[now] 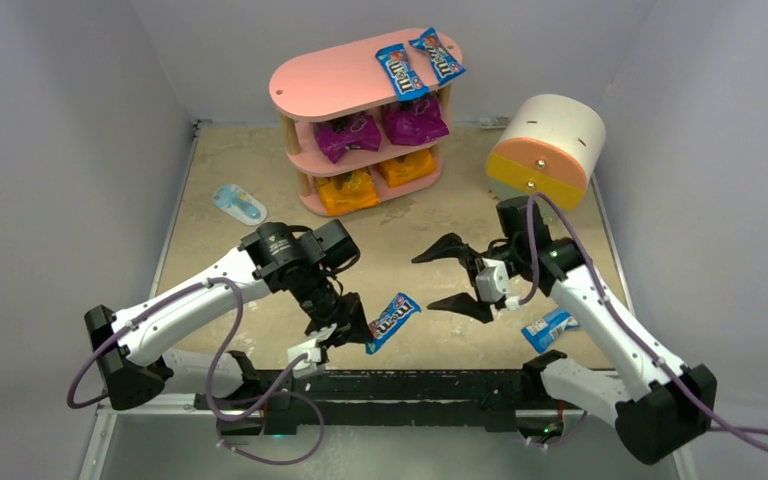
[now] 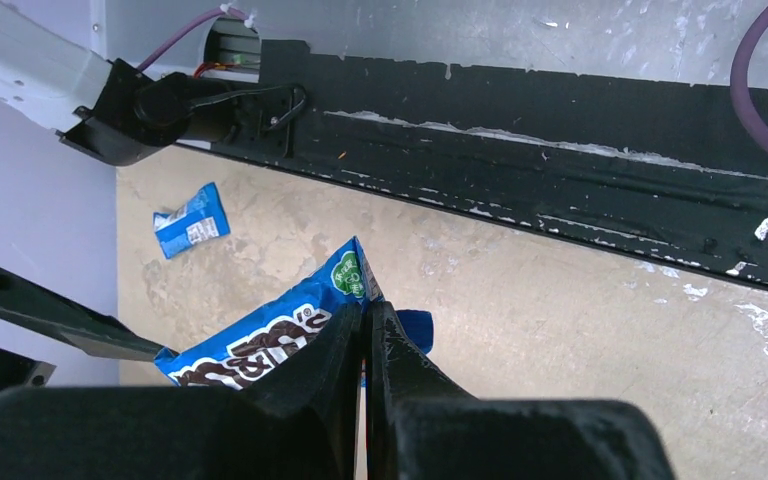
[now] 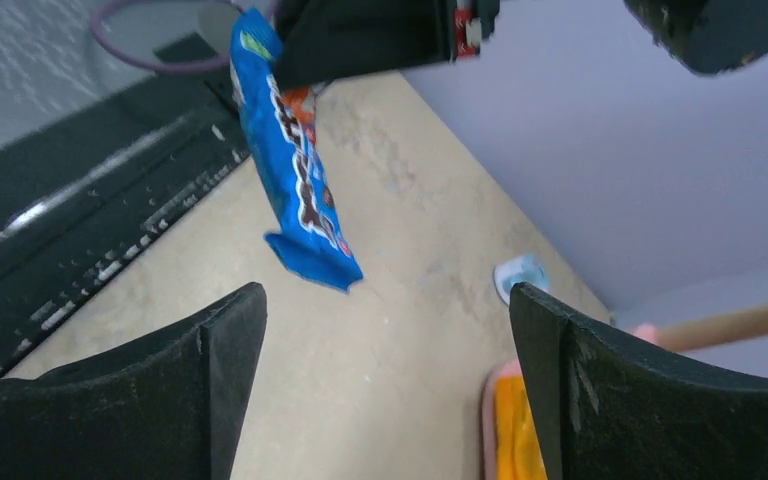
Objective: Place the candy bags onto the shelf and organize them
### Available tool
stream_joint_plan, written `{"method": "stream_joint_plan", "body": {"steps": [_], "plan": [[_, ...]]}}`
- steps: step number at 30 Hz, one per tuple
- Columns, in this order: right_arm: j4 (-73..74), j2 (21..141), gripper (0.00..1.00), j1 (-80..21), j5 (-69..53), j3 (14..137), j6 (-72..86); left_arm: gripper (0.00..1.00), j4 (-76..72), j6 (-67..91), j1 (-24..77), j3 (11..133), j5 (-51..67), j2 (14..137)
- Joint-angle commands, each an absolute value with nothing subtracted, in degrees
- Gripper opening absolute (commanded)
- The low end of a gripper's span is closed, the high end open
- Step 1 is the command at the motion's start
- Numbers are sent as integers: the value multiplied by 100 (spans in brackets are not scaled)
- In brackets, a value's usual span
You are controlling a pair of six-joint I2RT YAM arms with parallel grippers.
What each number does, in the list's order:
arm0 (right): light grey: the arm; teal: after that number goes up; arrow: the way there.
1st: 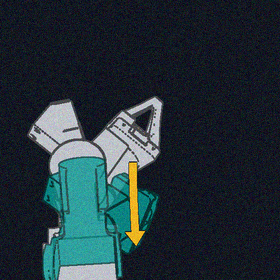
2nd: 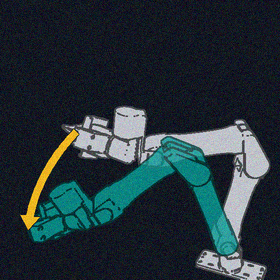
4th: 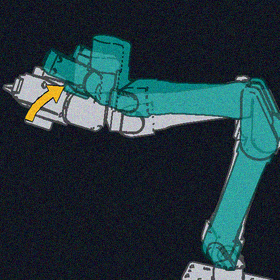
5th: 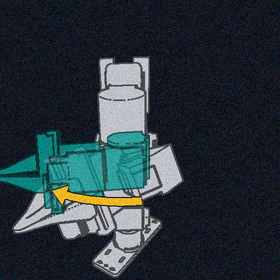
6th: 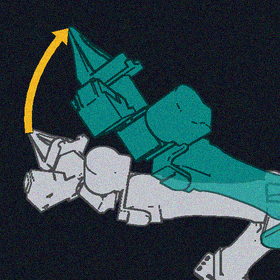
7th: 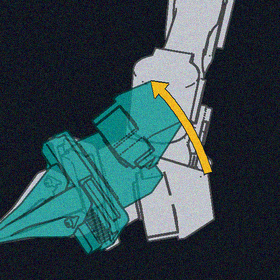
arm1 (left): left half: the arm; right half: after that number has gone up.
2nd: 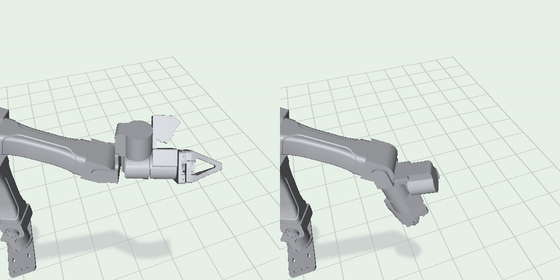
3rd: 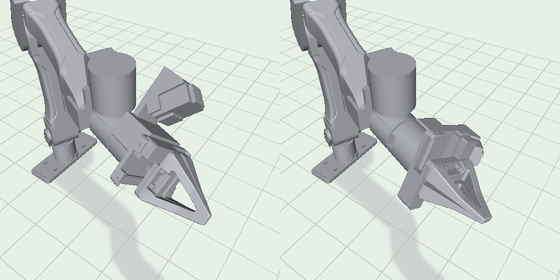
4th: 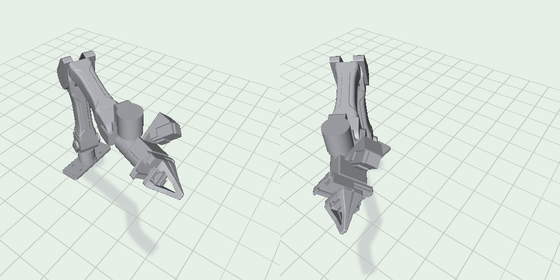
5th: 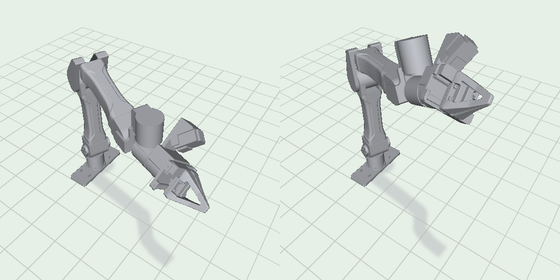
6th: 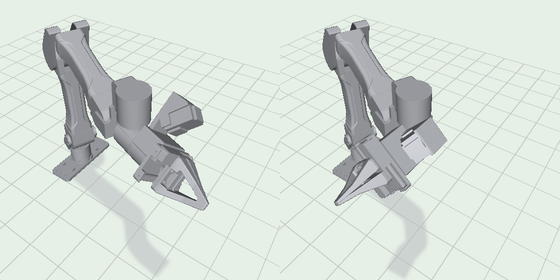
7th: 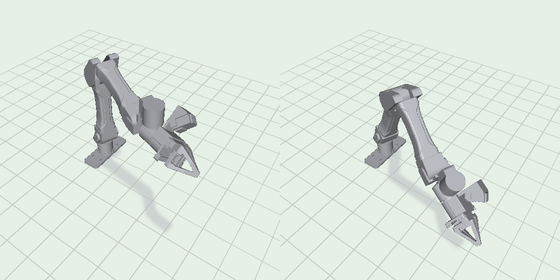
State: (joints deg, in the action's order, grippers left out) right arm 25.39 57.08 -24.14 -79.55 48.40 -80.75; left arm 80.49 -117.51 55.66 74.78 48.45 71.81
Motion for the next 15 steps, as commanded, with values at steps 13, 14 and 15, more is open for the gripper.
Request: {"method": "stream_joint_plan", "body": {"steps": [13,14,15], "plan": [[7623,7138,72,-3190,-8909,5820,-13581,0,8171,-14662,5590,7818,5236,7428],[7629,7192,72,-3190,-8904,5816,-13628,0,8192,-14725,5590,7834,5250,7452],[7629,7247,71,-3190,-8903,5825,-13660,0,8207,-14767,5590,7858,5263,7469]]}}
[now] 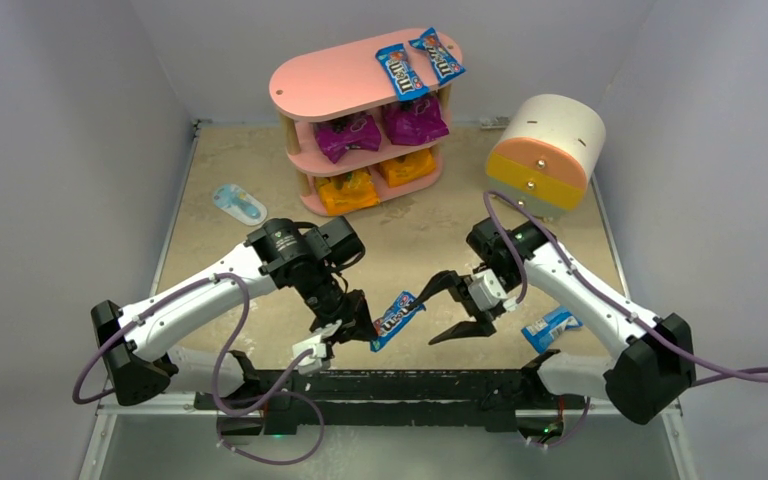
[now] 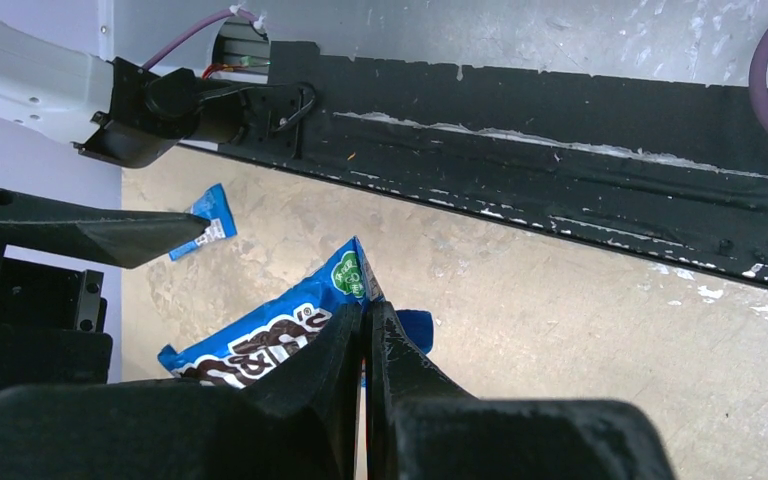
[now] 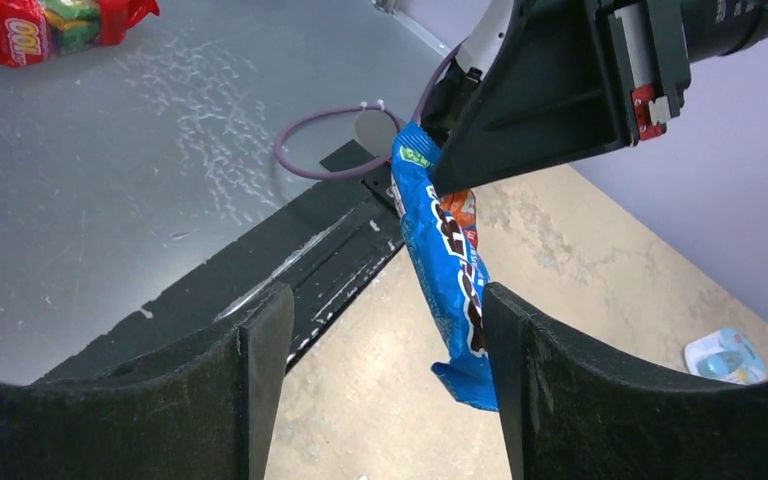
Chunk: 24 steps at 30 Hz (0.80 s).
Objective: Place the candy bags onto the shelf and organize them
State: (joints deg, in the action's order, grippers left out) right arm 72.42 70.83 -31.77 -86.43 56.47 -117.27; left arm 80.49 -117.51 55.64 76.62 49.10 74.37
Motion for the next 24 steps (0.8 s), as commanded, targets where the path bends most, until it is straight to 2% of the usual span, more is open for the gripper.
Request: {"method": "stream_joint_plan", "body": {"steps": [1,10,14,22,24], "plan": [[7632,7303,70,-3190,-8884,5857,-13674,0,8208,-14792,5591,7865,5291,7484],[7685,7642,68,-3164,-8797,6293,-13726,0,8209,-15096,5590,7832,5352,7453],[7683,7742,54,-3155,-8690,6401,-13668,0,8204,-15139,5590,7807,5329,7397],[7682,7909,52,-3098,-8507,6416,-13571,0,8200,-15228,5594,7839,5345,7348],[7682,7963,49,-3096,-8493,6437,-13562,0,8200,-15259,5592,7835,5348,7352]]}}
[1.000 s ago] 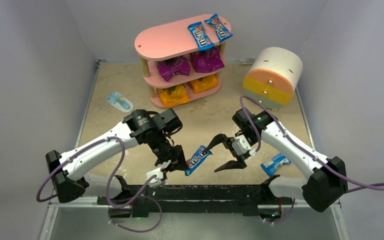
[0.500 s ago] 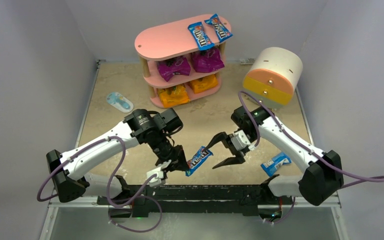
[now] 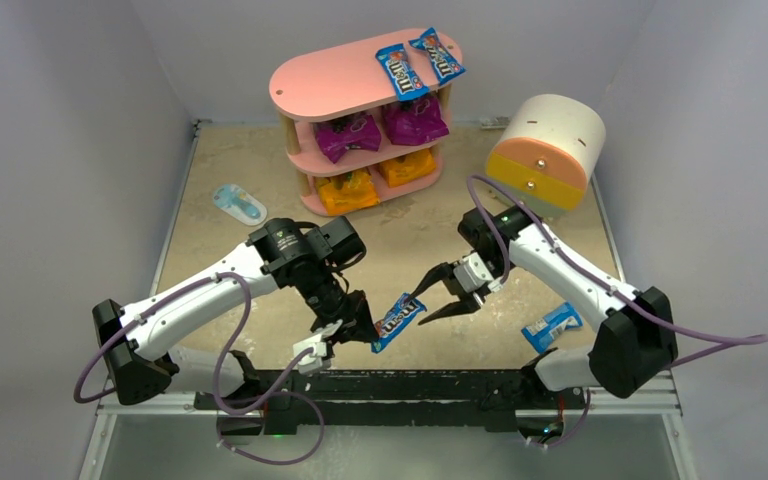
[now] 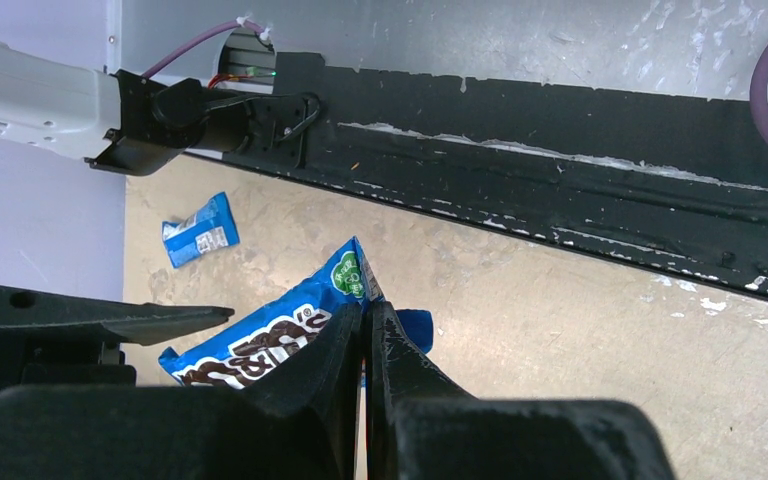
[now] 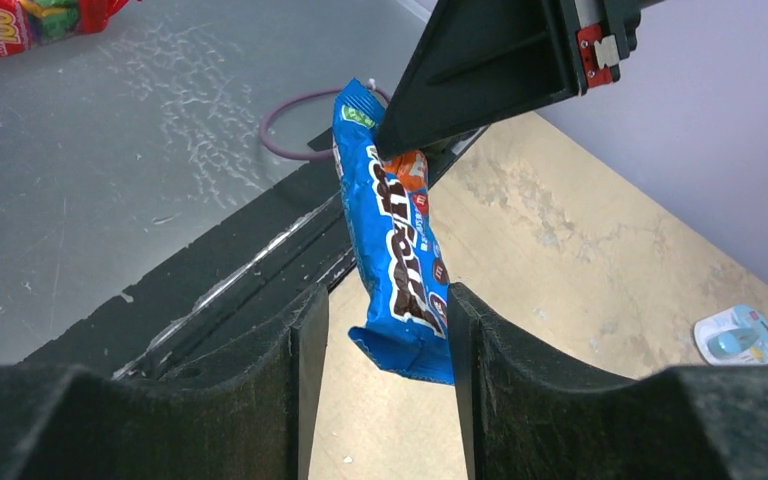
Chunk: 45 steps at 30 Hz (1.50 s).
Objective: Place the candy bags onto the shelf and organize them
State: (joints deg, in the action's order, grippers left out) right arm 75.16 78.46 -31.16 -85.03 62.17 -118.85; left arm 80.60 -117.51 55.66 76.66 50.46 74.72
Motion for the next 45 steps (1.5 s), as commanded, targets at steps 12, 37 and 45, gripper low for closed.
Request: {"method": "stream_joint_plan", "body": {"steps": [12,37,45], "plan": [[7690,7820,0,-3051,-8399,6565,-13387,50,7267,-13957,5590,7682,5590,7108],[-1414,5393,0,-1477,-3061,5493,-3814,92,-1631,-311,5594,5071,-3321,5940],[-2083,5344,0,-1672,-2625,6165,-1946,95,-81,1558,5594,4351,-4005,5448]]}}
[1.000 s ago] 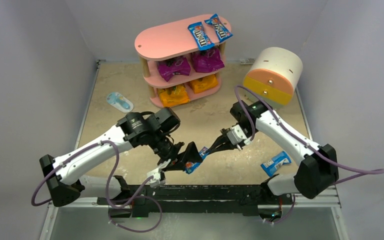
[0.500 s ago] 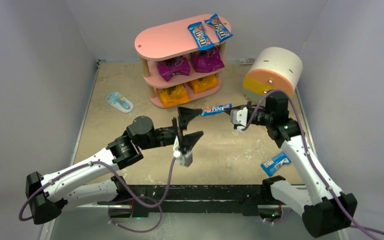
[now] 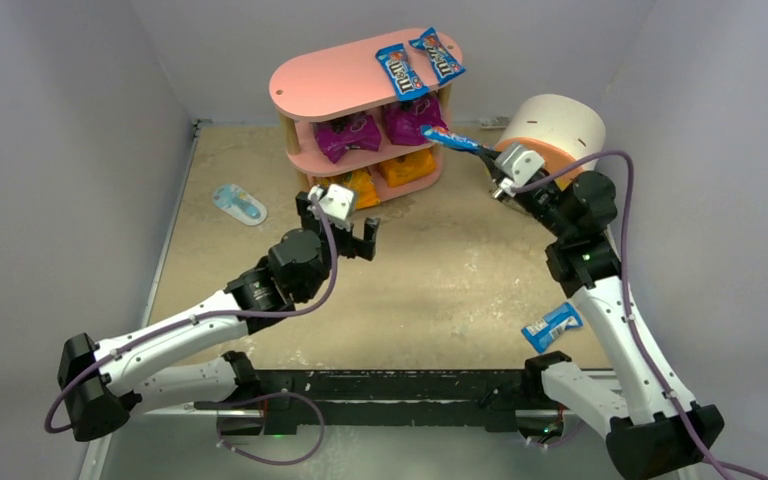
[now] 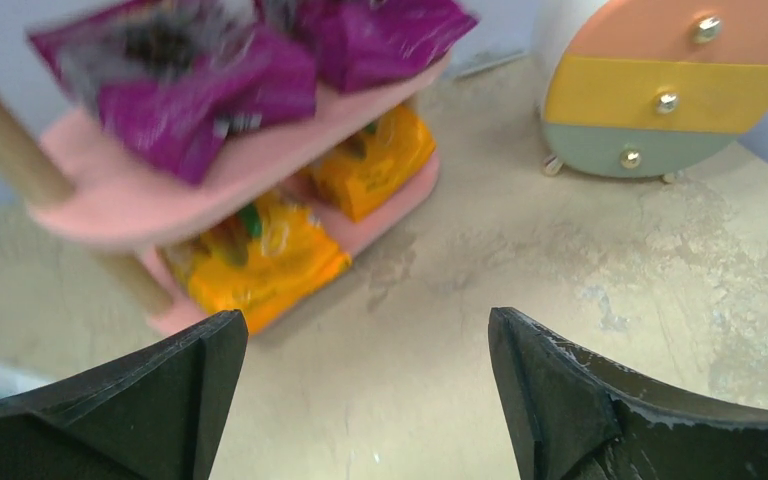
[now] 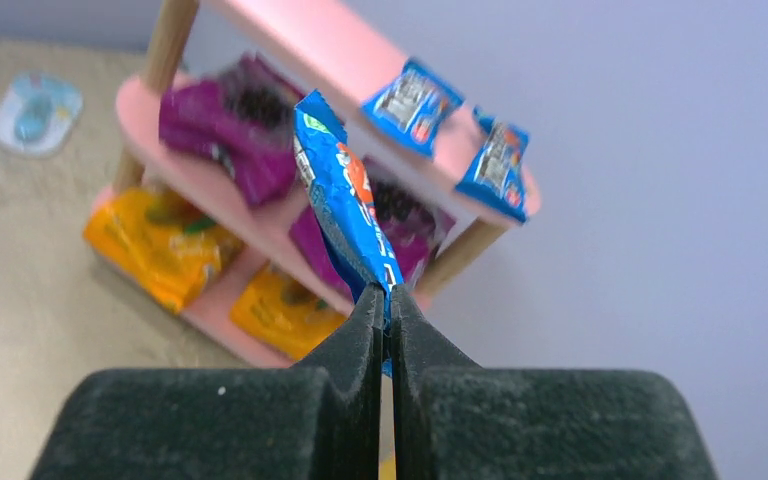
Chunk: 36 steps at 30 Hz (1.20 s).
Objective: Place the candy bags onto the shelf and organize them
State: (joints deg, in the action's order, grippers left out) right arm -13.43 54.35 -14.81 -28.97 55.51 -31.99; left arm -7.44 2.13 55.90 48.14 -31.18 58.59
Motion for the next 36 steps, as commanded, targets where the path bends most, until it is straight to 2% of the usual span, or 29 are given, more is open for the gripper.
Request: {"method": "stream_joint_plan", "body": {"steps": [1,4,7,14,17,20,24,27,36], "plan": [[-2135,5381,0,-1818,-2485,6273,-1849,97,96,1875,5590,4226,-4356,5389],[-2121,5723,0,-2680,-1186,6729,-2212,100,1352,3246,5582,4029,-5229,5280],[-2021,6552,0,-3540,70,7491,-2526,100,2131,4143,5577,3920,-5333,5256],[-1974,8667,0,-4043,1727,9756,-2606,100,3221,4894,5064,3849,-5810,5235],[-1999,9432,0,-4219,2324,10546,-2953,100,2901,4415,4248,3675,-4904,5125],[-1867,10092,0,-4370,2583,11181,-3282,98,2597,4377,4018,3490,-4451,5151],[-1388,10751,0,-4576,2934,11977,-3368,99,2442,4366,4010,3370,-4454,5313],[-1367,11209,0,-4685,3662,12433,-3650,100,2575,4461,3988,3361,-4648,5559],[-1392,11855,0,-4914,4480,12630,-4280,100,2900,4564,3954,3397,-4720,5566]]}}
